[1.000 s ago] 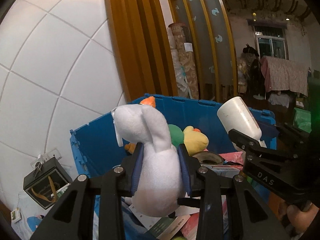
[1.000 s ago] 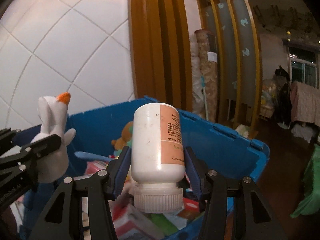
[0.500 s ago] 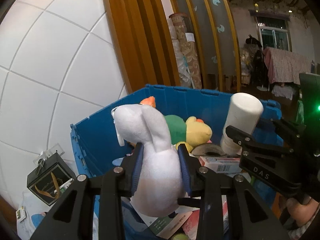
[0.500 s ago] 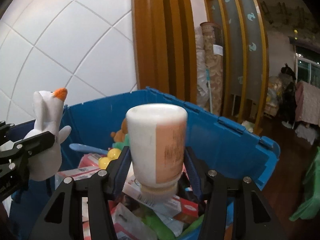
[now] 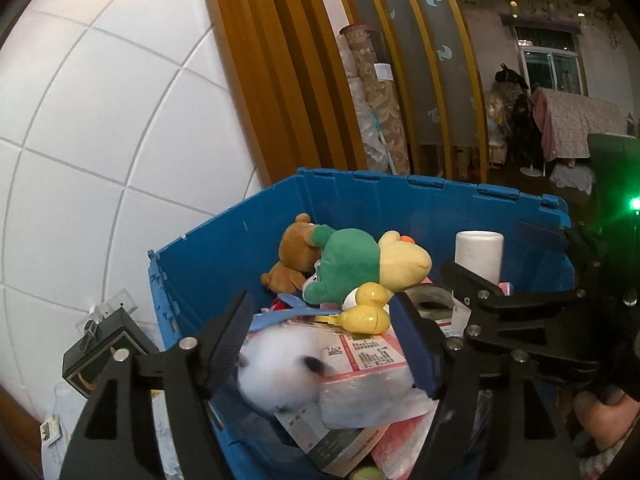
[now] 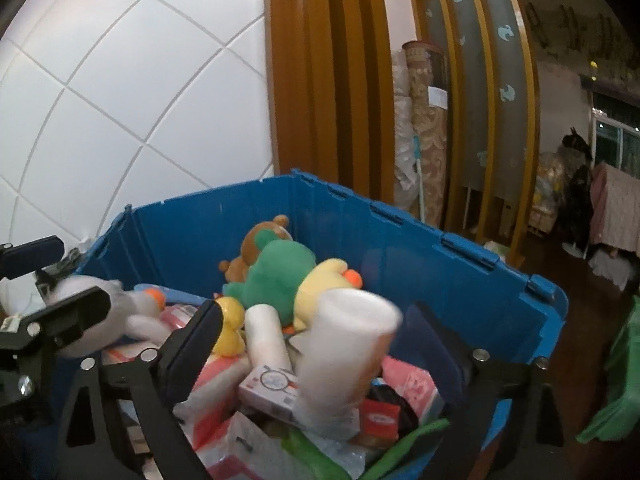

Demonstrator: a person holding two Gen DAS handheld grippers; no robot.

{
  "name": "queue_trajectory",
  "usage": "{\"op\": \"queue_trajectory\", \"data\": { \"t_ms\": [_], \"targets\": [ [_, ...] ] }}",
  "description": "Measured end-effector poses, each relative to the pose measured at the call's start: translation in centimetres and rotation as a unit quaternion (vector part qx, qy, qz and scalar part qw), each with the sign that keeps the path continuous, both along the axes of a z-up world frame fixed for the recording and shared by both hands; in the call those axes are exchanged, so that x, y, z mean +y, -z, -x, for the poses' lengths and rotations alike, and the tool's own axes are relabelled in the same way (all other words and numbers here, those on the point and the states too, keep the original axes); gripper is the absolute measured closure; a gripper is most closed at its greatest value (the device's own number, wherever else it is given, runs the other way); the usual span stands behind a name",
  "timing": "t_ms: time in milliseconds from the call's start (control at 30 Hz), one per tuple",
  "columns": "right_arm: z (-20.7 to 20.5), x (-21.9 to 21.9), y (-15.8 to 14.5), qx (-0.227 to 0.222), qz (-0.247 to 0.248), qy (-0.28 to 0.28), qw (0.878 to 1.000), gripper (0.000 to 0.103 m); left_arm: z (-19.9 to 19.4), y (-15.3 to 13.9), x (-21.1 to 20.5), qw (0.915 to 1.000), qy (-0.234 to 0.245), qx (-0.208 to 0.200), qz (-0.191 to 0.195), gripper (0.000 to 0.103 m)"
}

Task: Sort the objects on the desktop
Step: 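Carry the goose and bottle to the blue crate and release both, then withdraw both tools from the crate back toward the table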

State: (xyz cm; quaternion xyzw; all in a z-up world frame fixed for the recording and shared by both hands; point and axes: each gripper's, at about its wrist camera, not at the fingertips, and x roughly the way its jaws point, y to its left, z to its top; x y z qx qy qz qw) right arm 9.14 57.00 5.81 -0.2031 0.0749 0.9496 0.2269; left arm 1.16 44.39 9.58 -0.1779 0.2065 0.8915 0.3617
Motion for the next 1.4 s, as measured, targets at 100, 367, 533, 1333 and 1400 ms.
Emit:
{"op": "queue_trajectory", "data": {
  "t_ms": [100,367,533,1333,1400],
  "targets": [
    [-0.1,0.2,-0.1,0.005,0.008,-0.001,1.000,0.000,0.1,-0.1,-0.3,1.0000,-0.002,-0.001,-0.007,0.033],
    [-1.0,-0.1,-0.6,0.001,0.002,0.009,1.000,0.000,0.2,-0.5,-2.0,0.9989,-0.011,-0.015,-0.043,0.033],
    [-1.8,-1.3,-1.6,0.002,-0.010,0.015,1.000,0.000,-0.1,-1.4,-4.4,0.9966,-0.014,-0.011,-0.081,0.033],
    [-2.3,-20.7,-10.3,0.104,-0.089,-0.095,0.986,0.000,5.7,-0.3,-25.7,0.9801,-0.150,-0.036,-0.124,0.033],
    [-1.6,-22.7,-10.5,0.104,-0.092,-0.111,0.984,0.000,6.5,0.2,-27.6,0.9775,-0.166,-0.044,-0.122,0.033]
  ]
}}
